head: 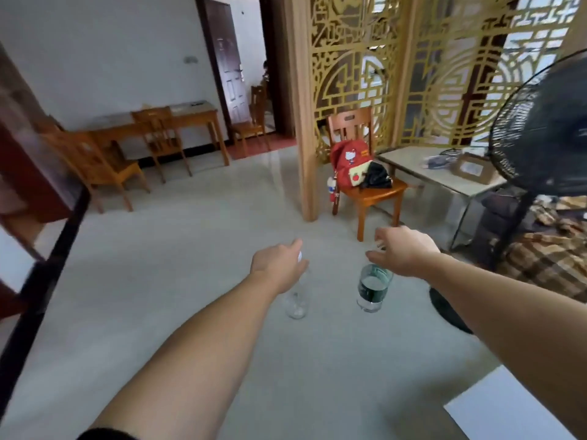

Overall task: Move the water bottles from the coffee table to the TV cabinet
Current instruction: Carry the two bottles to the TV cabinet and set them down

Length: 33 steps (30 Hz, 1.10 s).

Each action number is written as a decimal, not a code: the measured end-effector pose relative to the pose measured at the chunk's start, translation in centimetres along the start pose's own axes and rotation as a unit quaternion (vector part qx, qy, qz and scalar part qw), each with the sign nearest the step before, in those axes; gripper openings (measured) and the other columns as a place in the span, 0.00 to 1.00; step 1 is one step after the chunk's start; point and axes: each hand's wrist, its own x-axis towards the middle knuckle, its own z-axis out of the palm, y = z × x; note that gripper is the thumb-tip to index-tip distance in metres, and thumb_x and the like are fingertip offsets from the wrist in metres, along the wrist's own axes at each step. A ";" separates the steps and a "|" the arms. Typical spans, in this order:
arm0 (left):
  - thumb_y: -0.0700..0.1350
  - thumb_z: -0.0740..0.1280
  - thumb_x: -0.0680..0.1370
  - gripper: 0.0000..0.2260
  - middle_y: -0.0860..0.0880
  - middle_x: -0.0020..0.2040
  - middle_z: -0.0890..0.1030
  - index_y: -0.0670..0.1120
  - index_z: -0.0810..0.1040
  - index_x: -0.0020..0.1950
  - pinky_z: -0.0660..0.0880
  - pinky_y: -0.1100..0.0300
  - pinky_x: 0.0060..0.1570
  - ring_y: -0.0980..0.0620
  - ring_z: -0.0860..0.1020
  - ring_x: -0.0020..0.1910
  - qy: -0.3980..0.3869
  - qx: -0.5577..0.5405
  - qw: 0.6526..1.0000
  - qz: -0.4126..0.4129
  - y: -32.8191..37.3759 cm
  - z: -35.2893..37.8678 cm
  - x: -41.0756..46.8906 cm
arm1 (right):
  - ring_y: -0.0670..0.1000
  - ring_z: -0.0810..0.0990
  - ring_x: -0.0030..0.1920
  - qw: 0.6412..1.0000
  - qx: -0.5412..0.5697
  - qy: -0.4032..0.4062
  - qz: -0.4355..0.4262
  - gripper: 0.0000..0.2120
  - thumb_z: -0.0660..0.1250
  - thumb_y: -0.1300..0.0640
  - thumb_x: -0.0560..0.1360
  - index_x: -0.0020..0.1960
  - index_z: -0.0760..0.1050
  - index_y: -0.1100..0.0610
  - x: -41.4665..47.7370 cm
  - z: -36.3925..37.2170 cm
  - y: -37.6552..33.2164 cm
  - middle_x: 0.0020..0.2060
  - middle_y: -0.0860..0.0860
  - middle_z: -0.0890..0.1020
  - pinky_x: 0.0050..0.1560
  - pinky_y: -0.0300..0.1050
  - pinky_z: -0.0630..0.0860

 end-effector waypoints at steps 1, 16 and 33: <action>0.54 0.56 0.78 0.09 0.43 0.52 0.80 0.49 0.67 0.50 0.65 0.56 0.38 0.40 0.78 0.49 -0.004 0.007 1.000 -0.018 -1.1 0.1 -0.7 | 0.56 0.78 0.43 1.000 0.001 -0.010 -0.026 0.17 0.64 0.40 0.70 0.52 0.72 0.49 0.8 0.7 -1.1 0.47 0.52 0.81 0.39 0.48 0.74; 0.61 0.57 0.76 0.14 0.51 0.46 0.77 0.53 0.67 0.54 0.65 0.57 0.38 0.48 0.71 0.38 -0.023 -0.014 0.898 -0.438 -8.5 0.6 -27.6 | 0.57 0.75 0.43 0.880 -0.005 -0.128 -0.457 0.16 0.66 0.41 0.70 0.52 0.73 0.49 -1.5 8.3 -24.7 0.48 0.53 0.80 0.39 0.44 0.67; 0.62 0.59 0.74 0.16 0.47 0.47 0.79 0.53 0.71 0.53 0.68 0.55 0.35 0.48 0.71 0.39 -0.019 -0.033 0.755 -0.655 -8.7 0.3 -53.4 | 0.51 0.75 0.42 0.686 -0.013 -0.188 -0.702 0.19 0.65 0.38 0.72 0.53 0.73 0.51 -21.5 9.8 -42.2 0.43 0.47 0.76 0.35 0.42 0.68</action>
